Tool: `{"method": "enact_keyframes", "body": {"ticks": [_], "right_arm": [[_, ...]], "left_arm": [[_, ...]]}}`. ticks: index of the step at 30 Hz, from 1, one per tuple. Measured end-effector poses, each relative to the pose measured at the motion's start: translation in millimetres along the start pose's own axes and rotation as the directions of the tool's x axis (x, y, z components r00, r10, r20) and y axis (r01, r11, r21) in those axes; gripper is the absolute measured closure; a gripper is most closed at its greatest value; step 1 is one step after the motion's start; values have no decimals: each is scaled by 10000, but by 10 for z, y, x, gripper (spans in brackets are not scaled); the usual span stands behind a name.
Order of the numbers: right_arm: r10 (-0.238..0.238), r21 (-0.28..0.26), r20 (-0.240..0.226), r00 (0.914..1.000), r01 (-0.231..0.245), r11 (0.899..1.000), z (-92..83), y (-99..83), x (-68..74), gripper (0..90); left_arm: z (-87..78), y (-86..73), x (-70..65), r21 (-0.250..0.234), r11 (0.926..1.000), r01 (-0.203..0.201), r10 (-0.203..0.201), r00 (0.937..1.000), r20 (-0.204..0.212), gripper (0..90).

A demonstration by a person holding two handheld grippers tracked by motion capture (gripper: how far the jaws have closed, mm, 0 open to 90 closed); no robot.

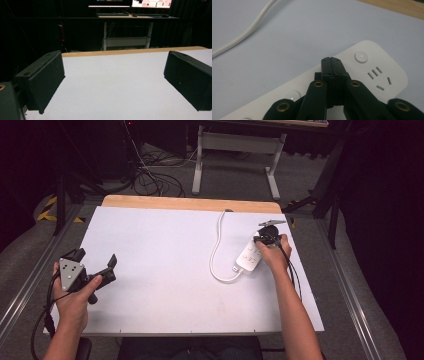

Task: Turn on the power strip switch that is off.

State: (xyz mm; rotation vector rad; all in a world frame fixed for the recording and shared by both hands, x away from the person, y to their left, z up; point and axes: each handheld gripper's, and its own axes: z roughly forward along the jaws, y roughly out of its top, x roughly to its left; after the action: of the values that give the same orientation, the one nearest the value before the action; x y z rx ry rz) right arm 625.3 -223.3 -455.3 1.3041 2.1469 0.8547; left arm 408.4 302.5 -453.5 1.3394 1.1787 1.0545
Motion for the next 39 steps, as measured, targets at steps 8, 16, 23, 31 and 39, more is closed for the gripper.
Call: {"method": "enact_keyframes", "body": {"ticks": [8, 16, 23, 31, 39], "right_arm": [[50, 111, -23, 10000, -50, 9999, -18, 2, -10, 900], [77, 70, 4, 10000, -77, 9999, -19, -3, -7, 900], [-169, 97, 95, 9998, 168, 9998, -27, 4, 17, 900], [123, 33, -107, 9999, -123, 9999, -28, -7, -13, 900], [87, -25, 1, 10000, -87, 10000, -30, -15, 3, 900]], "left_arm": [[11, 1, -6, 11, 10000, -29, 29, 10000, 48, 38], [13, 1, -11, 3, 10000, 7, -7, 10000, 77, 38], [13, 1, -5, 10, 10000, -3, 3, 10000, 50, 38], [13, 0, -6, 5, 10000, 5, -5, 10000, 46, 38], [16, 0, -12, 1, 10000, 52, -52, 10000, 66, 38]]}}
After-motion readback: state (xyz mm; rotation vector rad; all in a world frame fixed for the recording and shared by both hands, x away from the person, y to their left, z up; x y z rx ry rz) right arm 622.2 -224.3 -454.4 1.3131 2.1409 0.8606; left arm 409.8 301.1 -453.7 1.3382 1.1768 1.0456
